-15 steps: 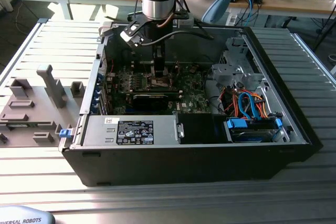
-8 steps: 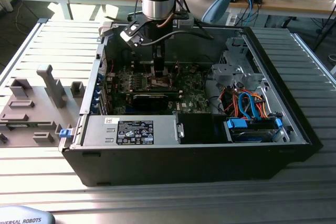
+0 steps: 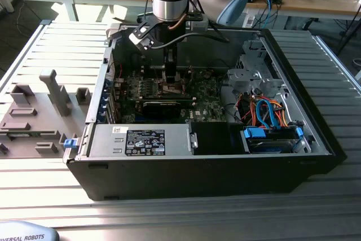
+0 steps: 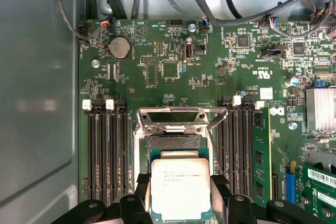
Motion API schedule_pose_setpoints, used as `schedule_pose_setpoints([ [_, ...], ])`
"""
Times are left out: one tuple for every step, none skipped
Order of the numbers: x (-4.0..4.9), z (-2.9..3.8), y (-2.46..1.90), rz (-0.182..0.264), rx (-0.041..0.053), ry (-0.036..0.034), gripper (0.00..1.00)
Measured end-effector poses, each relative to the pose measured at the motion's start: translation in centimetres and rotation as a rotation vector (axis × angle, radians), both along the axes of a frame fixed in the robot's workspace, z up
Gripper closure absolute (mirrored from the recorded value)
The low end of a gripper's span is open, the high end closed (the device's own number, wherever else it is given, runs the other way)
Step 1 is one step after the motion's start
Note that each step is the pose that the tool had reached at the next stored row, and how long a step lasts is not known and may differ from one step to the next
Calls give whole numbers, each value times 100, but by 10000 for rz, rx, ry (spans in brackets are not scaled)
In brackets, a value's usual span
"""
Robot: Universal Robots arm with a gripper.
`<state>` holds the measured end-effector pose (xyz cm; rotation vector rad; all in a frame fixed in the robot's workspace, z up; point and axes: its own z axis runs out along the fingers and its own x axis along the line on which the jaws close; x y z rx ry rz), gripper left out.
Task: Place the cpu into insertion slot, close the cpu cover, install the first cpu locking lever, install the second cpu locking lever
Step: 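Place the cpu into insertion slot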
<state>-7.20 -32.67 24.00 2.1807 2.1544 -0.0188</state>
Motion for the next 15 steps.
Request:
schedule_pose_setpoints([
  [0,0,0,-9,0,0,46],
  [0,0,0,-21,-1,0,46],
  [0,0,0,-30,0,0,46],
  [0,0,0,-38,0,0,46],
  [0,0,0,-47,0,0,46],
  [0,0,0,-57,-1,0,46],
  [0,0,0,-65,-1,0,46],
  [0,-1,0,-75,-1,1,46],
  [0,-1,0,-83,0,1,46],
  [0,-1,0,-97,-1,0,46],
  [0,-1,0,-107,0,0,46],
  [0,-1,0,-122,0,0,46],
  [0,-1,0,-136,0,0,46],
  [0,-1,0,-143,-1,0,46],
  [0,-2,0,-154,0,0,46],
])
